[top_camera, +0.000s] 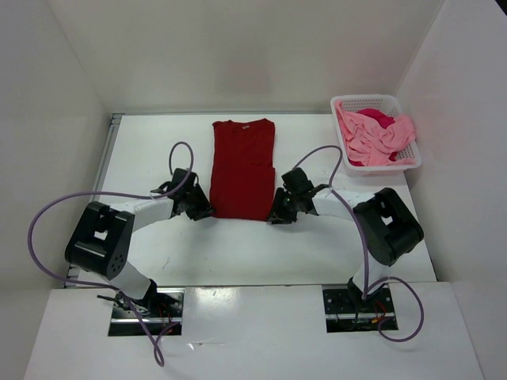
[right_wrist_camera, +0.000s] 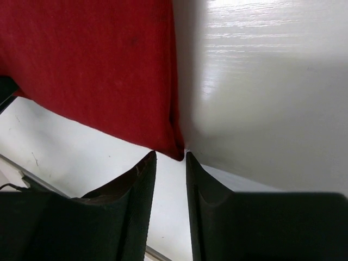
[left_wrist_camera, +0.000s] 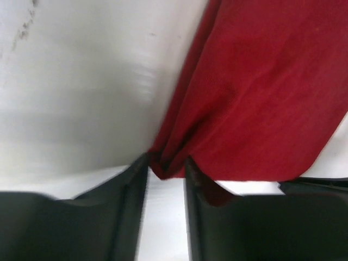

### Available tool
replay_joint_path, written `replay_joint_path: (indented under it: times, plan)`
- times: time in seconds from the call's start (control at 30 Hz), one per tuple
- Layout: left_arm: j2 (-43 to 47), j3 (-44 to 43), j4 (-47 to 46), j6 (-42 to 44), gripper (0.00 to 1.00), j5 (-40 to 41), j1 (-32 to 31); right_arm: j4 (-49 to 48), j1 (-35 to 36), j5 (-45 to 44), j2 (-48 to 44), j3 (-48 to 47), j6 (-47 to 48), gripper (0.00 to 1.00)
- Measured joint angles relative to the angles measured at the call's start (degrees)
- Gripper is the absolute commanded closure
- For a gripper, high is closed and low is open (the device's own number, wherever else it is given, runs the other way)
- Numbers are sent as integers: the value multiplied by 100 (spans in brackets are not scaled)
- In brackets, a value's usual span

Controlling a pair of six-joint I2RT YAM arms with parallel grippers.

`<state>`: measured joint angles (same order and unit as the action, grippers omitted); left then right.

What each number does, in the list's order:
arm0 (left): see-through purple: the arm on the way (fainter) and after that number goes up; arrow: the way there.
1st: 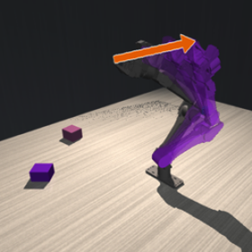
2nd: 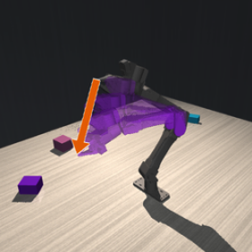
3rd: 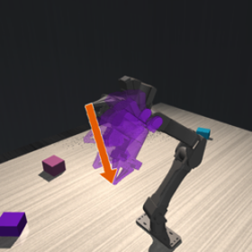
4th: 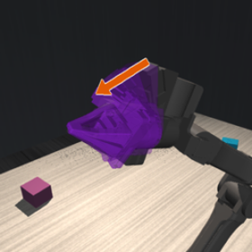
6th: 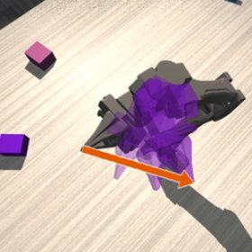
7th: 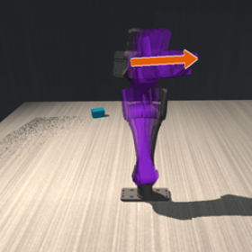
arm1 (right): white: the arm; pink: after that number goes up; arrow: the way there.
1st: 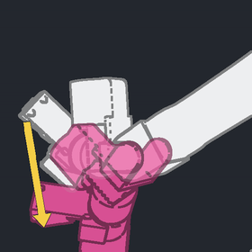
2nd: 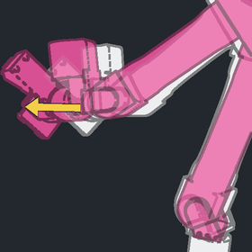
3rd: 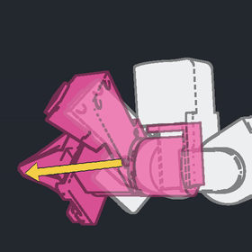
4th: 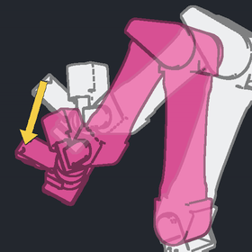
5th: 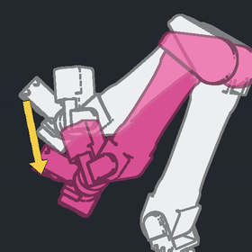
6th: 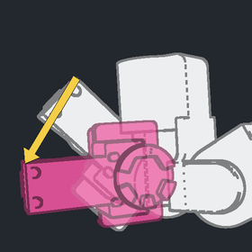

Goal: Fold and stack the t-shirts
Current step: Grab one side of the 2/3 rectangular tshirt with both arms

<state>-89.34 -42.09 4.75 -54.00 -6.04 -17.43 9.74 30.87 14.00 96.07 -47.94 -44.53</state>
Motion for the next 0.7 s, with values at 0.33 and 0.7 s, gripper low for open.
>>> replay_joint_path:
  times: [0.33, 0.7]
  plan:
    - [-190, -72, -133, 52, 100, -11, 7, -11, -2, -116, 96, -44, 46, 100]
    - [1891, 748, 975, 74, 100, -120, -238, 223, 1016, -258, -1368, 979, -579, 100]
